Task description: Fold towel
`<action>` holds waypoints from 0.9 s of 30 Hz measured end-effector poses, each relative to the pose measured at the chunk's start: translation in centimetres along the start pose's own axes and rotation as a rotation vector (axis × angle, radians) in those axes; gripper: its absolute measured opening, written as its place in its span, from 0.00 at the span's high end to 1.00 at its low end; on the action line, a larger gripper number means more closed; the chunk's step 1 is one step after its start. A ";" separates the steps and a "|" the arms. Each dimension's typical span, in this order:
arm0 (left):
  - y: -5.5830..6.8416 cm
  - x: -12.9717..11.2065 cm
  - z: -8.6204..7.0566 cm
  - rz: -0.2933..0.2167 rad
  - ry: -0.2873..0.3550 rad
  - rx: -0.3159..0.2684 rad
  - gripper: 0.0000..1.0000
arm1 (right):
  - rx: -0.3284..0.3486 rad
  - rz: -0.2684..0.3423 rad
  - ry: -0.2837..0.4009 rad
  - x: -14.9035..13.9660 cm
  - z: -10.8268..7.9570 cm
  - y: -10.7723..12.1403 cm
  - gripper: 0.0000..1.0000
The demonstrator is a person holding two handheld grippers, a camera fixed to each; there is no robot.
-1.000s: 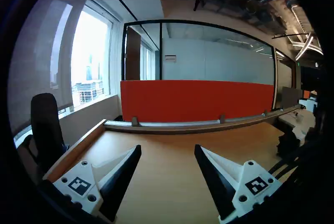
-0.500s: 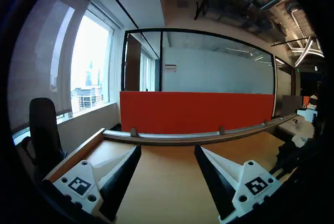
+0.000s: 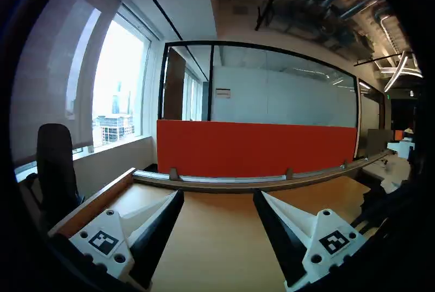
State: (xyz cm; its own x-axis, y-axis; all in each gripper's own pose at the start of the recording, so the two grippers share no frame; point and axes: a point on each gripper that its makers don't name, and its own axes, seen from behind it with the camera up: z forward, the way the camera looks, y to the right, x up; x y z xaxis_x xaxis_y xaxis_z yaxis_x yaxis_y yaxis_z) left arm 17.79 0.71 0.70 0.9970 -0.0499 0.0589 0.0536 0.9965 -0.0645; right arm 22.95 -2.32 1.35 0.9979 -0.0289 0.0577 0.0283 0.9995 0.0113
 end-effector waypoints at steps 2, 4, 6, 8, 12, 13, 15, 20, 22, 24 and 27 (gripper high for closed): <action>-0.2 -0.7 0.1 -0.008 -0.001 0.001 0.06 | 0.002 -0.004 0.002 0.1 0.0 -0.4 0.01; -0.3 -1.5 0.2 -0.013 0.001 0.003 0.06 | 0.004 -0.006 0.003 0.1 -0.1 -0.8 0.00; -0.5 -2.2 0.3 -0.014 0.004 0.006 0.06 | 0.005 -0.007 0.004 0.0 -0.2 -1.2 0.00; -0.5 -3.0 0.3 -0.008 0.011 0.003 0.06 | 0.007 -0.008 0.006 -0.2 -0.3 -1.5 0.00; -0.4 -4.9 0.4 0.005 0.020 -0.003 0.06 | 0.007 -0.018 -0.002 -1.1 -0.3 -1.8 0.00; -0.4 -5.4 0.4 0.009 0.020 -0.003 0.06 | 0.006 -0.023 -0.003 -1.2 -0.3 -1.8 0.00; -0.4 -6.5 0.4 0.016 0.021 -0.003 0.06 | 0.005 -0.032 -0.005 -1.6 -0.4 -2.0 0.00; -0.8 -8.4 0.2 0.029 0.040 0.010 0.06 | -0.007 -0.035 -0.005 -2.3 -0.5 -2.0 0.01; -1.0 -9.2 0.2 0.030 0.046 0.016 0.06 | -0.014 -0.030 -0.004 -2.6 -0.5 -2.0 0.00; -1.1 -10.0 0.1 0.029 0.051 0.022 0.06 | -0.020 -0.024 -0.003 -2.9 -0.6 -1.9 0.00; -1.3 -11.1 0.1 0.020 0.056 0.028 0.06 | -0.020 -0.019 -0.003 -3.5 -0.6 -2.2 0.00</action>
State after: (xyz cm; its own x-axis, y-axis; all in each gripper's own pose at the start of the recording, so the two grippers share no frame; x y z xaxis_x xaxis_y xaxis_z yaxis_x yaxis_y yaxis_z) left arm 6.64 -0.03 0.28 0.9995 -0.0327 0.0016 0.0328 0.9988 -0.0373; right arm 19.39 -4.40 0.47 0.9970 -0.0476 0.0606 0.0482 0.9988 -0.0074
